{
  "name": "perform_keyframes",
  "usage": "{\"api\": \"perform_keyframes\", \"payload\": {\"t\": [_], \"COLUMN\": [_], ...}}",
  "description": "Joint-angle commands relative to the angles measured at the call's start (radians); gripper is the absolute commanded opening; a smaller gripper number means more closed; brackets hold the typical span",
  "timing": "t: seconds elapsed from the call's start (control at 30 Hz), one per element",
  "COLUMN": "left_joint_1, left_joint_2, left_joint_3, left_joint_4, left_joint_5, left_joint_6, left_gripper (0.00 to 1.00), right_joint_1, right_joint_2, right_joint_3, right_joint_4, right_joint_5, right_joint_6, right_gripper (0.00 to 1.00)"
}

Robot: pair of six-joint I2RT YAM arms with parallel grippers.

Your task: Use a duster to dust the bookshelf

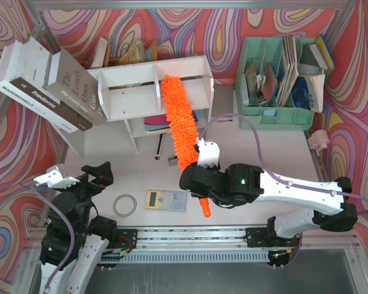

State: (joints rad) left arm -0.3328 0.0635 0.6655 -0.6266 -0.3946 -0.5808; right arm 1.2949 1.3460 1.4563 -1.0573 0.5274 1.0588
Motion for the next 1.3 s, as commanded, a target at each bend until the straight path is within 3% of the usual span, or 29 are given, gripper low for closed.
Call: {"api": "perform_keyframes", "payload": {"t": [0.0,0.37,0.5,0.83,1.27], "left_joint_1": [0.005,0.006,0.007,0.006,0.006], "left_joint_2": [-0.002,-0.001,0.001,0.001,0.002], "left_joint_3": [-0.013,-0.015,-0.014,-0.012,-0.014], "left_joint_4": [0.004,0.008,0.007,0.004,0.004], "left_joint_5": [-0.016,-0.011,-0.008,-0.012,-0.011], "left_joint_6": [-0.008,-0.01,-0.01,-0.01,-0.011], "left_gripper": [0.98,0.98,0.98,0.98,0.98], "right_joint_1": [0.002,0.002,0.003,0.002,0.002], "right_joint_2": [0.0,-0.135,-0.147,-0.004,-0.14], "right_joint_3": [0.047,0.005,-0.008,0.055,-0.014], "right_joint_4": [0.11,-0.185,-0.122,0.141,-0.093], "right_joint_5": [-0.002,0.154,0.137,0.014,0.135], "right_joint_6": [-0.086,0.12,0.086,-0.13,0.044], "right_gripper": [0.0,0.0,0.0,0.0,0.0]}}
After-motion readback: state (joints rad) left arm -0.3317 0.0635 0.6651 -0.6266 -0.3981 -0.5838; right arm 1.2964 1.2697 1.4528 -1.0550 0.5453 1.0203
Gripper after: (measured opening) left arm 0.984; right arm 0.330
